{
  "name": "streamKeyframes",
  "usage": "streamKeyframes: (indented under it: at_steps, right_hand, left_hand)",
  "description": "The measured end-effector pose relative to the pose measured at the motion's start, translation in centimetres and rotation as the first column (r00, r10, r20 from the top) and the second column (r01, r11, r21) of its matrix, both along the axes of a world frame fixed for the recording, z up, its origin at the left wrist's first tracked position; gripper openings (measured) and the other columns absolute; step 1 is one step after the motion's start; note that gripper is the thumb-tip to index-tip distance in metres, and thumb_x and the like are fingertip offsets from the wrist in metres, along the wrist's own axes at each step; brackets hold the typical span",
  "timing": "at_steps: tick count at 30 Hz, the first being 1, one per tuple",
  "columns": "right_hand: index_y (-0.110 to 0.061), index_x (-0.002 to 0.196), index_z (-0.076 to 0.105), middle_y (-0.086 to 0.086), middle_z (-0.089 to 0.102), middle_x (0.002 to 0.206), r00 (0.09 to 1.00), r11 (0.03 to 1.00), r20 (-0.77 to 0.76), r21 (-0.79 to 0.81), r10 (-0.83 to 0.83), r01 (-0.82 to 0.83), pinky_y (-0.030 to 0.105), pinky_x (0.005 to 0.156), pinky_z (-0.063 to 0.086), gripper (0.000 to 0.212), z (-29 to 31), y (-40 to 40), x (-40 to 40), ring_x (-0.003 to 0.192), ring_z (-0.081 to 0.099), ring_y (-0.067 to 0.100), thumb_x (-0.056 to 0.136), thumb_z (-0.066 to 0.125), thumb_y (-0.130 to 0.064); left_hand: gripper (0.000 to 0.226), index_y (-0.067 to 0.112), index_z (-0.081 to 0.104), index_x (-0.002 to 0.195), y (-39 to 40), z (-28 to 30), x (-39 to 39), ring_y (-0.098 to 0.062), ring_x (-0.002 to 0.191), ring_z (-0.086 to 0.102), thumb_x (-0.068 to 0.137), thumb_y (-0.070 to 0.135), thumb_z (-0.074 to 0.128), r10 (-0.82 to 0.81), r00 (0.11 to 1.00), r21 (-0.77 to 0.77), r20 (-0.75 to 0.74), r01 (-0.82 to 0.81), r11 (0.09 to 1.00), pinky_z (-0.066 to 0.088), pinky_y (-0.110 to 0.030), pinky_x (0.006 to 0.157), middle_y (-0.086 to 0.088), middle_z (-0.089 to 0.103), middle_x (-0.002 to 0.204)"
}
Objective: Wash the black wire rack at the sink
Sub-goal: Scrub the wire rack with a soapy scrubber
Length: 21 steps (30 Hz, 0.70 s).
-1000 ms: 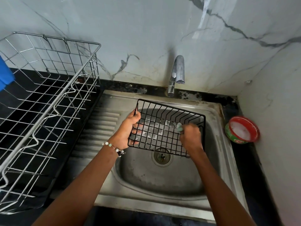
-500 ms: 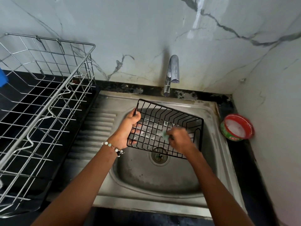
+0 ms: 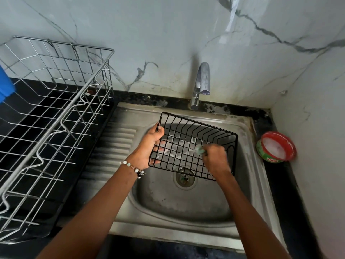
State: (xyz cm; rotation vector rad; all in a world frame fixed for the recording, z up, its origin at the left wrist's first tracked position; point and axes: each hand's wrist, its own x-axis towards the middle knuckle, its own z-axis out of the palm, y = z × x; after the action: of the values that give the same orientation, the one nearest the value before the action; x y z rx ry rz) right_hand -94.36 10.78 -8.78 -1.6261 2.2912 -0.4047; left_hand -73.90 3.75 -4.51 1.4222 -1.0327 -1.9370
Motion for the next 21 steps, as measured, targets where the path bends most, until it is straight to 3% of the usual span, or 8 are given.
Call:
streamKeyframes:
  at_steps: [2, 4, 9, 11, 13, 16, 19, 21]
  right_hand:
    - [-0.007, 0.108, 0.068, 0.015, 0.067, 0.099, 0.989, 0.993, -0.088, -0.006, -0.122, 0.122, 0.023, 0.069, 0.043, 0.023, 0.3, 0.2, -0.9, 0.087, 0.063, 0.025, 0.092, 0.052, -0.007]
    - [-0.006, 0.108, 0.067, 0.015, 0.066, 0.101, 0.989, 0.994, -0.107, -0.03, -0.103, 0.101, 0.024, 0.071, 0.045, 0.023, 0.4, -0.1, -0.4, 0.089, 0.063, 0.026, 0.093, 0.051, -0.006]
    - [-0.01, 0.111, 0.07, 0.008, 0.069, 0.104, 0.962, 0.964, 0.059, -0.022, 0.265, -0.265, 0.017, 0.076, 0.044, 0.026, 0.1, -0.3, 1.6, 0.092, 0.064, 0.02, 0.087, 0.061, -0.007]
    - [-0.01, 0.105, 0.071, 0.01, 0.069, 0.098, 0.982, 0.982, 0.018, -0.025, 0.187, -0.187, 0.027, 0.077, 0.052, 0.022, 0.1, -0.4, 0.2, 0.088, 0.064, 0.023, 0.087, 0.06, -0.006]
    - [-0.006, 0.102, 0.071, 0.015, 0.067, 0.094, 0.997, 1.0, -0.082, -0.014, -0.007, 0.006, 0.035, 0.077, 0.054, 0.02, 0.1, -0.5, -1.3, 0.085, 0.064, 0.028, 0.089, 0.055, -0.006]
    - [-0.002, 0.1, 0.069, 0.015, 0.066, 0.091, 0.981, 0.989, -0.128, -0.039, -0.144, 0.14, 0.029, 0.068, 0.05, 0.02, 0.4, -0.8, -1.2, 0.077, 0.061, 0.025, 0.092, 0.052, -0.008]
    - [-0.006, 0.102, 0.069, 0.003, 0.065, 0.096, 0.991, 0.992, 0.026, 0.015, 0.127, -0.128, 0.008, 0.062, 0.038, 0.017, 0.7, -0.4, 1.1, 0.077, 0.056, 0.013, 0.09, 0.059, -0.01]
    - [-0.011, 0.104, 0.072, 0.005, 0.069, 0.102, 0.947, 0.948, 0.087, 0.047, 0.31, -0.315, 0.007, 0.065, 0.039, 0.02, 0.2, 0.2, 1.3, 0.079, 0.056, 0.008, 0.085, 0.065, -0.008]
  left_hand:
    - [0.015, 0.051, 0.059, 0.104, 0.0, 0.0, 0.1, -0.005, 0.056, 0.042, 0.093, 0.055, 0.05, -0.01, 1.0, 0.012, -0.027, 0.01, 1.0, 0.036, -0.026, 0.06, 0.009, 0.048, 0.069]
    - [0.014, 0.05, 0.06, 0.101, -0.1, 0.0, 0.0, -0.005, 0.055, 0.039, 0.092, 0.056, 0.051, -0.009, 0.998, 0.028, -0.063, 0.011, 1.0, 0.034, -0.026, 0.06, 0.011, 0.046, 0.067]
    - [0.017, 0.049, 0.059, 0.107, -0.3, 0.3, -0.4, -0.003, 0.048, 0.041, 0.093, 0.054, 0.051, -0.001, 0.999, 0.017, -0.041, 0.002, 1.0, 0.033, -0.025, 0.057, 0.011, 0.053, 0.063]
    - [0.015, 0.052, 0.06, 0.103, -0.3, 0.3, -0.2, -0.004, 0.052, 0.042, 0.092, 0.056, 0.051, -0.005, 1.0, 0.013, -0.027, 0.006, 1.0, 0.036, -0.026, 0.057, 0.011, 0.054, 0.066]
    - [0.014, 0.054, 0.06, 0.101, -0.3, 0.2, 0.1, -0.004, 0.056, 0.044, 0.091, 0.058, 0.051, -0.007, 1.0, 0.01, -0.019, 0.007, 1.0, 0.039, -0.028, 0.059, 0.012, 0.055, 0.07]
    - [0.014, 0.05, 0.06, 0.096, -0.3, 0.2, 0.2, -0.007, 0.063, 0.043, 0.091, 0.058, 0.05, -0.012, 0.999, 0.018, -0.035, 0.013, 1.0, 0.038, -0.028, 0.061, 0.007, 0.055, 0.079]
    - [0.013, 0.05, 0.061, 0.097, -0.5, 0.1, 0.2, -0.006, 0.057, 0.038, 0.091, 0.057, 0.051, -0.01, 0.996, 0.019, -0.093, 0.012, 1.0, 0.03, -0.024, 0.059, 0.008, 0.048, 0.073]
    - [0.013, 0.052, 0.06, 0.101, -0.7, 0.1, 0.4, -0.005, 0.053, 0.04, 0.092, 0.056, 0.052, -0.016, 0.996, 0.003, -0.093, 0.016, 1.0, 0.031, -0.023, 0.056, 0.01, 0.049, 0.07]
